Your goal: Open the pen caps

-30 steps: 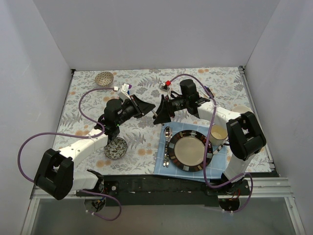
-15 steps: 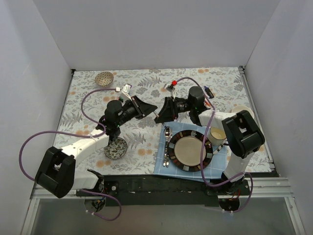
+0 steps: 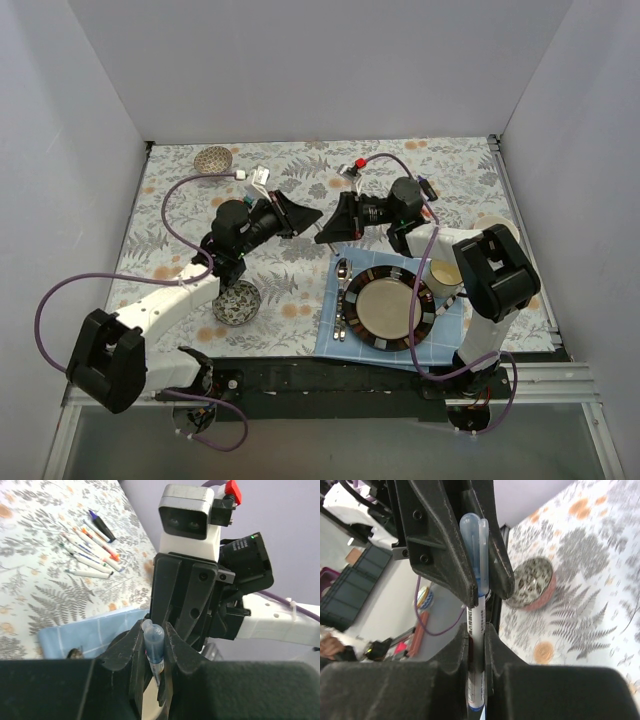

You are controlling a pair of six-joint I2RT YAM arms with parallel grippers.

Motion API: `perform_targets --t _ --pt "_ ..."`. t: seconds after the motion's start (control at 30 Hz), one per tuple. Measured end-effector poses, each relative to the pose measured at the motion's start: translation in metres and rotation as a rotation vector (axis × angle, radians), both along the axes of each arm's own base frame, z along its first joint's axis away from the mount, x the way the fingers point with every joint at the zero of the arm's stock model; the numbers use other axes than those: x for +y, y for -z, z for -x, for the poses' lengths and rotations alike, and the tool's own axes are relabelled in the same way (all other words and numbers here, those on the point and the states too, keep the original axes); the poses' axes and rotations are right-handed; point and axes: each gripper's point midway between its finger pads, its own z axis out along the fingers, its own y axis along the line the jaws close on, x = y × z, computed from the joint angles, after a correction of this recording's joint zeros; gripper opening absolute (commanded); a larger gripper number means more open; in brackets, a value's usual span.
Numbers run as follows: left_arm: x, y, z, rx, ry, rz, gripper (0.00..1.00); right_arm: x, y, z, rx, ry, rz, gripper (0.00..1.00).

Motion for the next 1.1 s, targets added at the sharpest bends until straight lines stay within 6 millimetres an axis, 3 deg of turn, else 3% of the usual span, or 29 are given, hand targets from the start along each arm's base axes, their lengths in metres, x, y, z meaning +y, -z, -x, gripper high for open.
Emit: perform_targets --t 0.27,0.43,0.47,0.53,0.57,0.6,0.67,0.77,0.9,1.0,1.1 --pt "0.044 -0.051 -0.026 -0.056 0.045 -0.067 0.00 0.040 -0.043 -0.024 -0.088 0.178 -0.127 0.01" --pt "0.059 -0.068 -0.039 -0.019 0.089 -0.032 0.00 0.049 -0.057 -0.030 -0.092 0.229 -0.166 0.01" --pt "0.078 -0.080 -0.060 -0.055 -0.005 -0.022 0.00 0.045 -0.045 -0.017 -0.076 0.166 -0.133 0.01" --pt "0.152 -0.120 -0.109 -0.158 -0.287 0.009 0.00 0.035 -0.016 0.004 -0.027 0.057 -0.059 0.01" --pt "0.191 -0.138 -0.124 -0.204 -0.418 0.026 0.00 0.033 -0.005 0.013 -0.003 0.012 -0.032 0.01" --pt "0.225 -0.153 -0.132 -0.242 -0.526 0.041 0.00 0.031 0.003 0.021 0.017 -0.026 -0.010 0.01" --pt "0.259 -0.176 -0.134 -0.302 -0.638 0.070 0.00 0.030 0.009 0.030 0.029 -0.080 0.009 0.01" --pt "0.260 -0.188 -0.132 -0.338 -0.648 0.093 0.00 0.028 0.010 0.041 0.021 -0.133 0.014 0.01" --pt "0.252 -0.187 -0.130 -0.328 -0.623 0.110 0.00 0.025 0.012 0.044 0.006 -0.158 0.016 0.01" --pt "0.244 -0.170 -0.125 -0.278 -0.585 0.117 0.00 0.022 0.016 0.040 -0.003 -0.164 0.027 0.01" --pt "0.235 -0.130 -0.118 -0.172 -0.539 0.112 0.00 0.018 0.023 0.020 -0.043 -0.119 0.045 0.01"
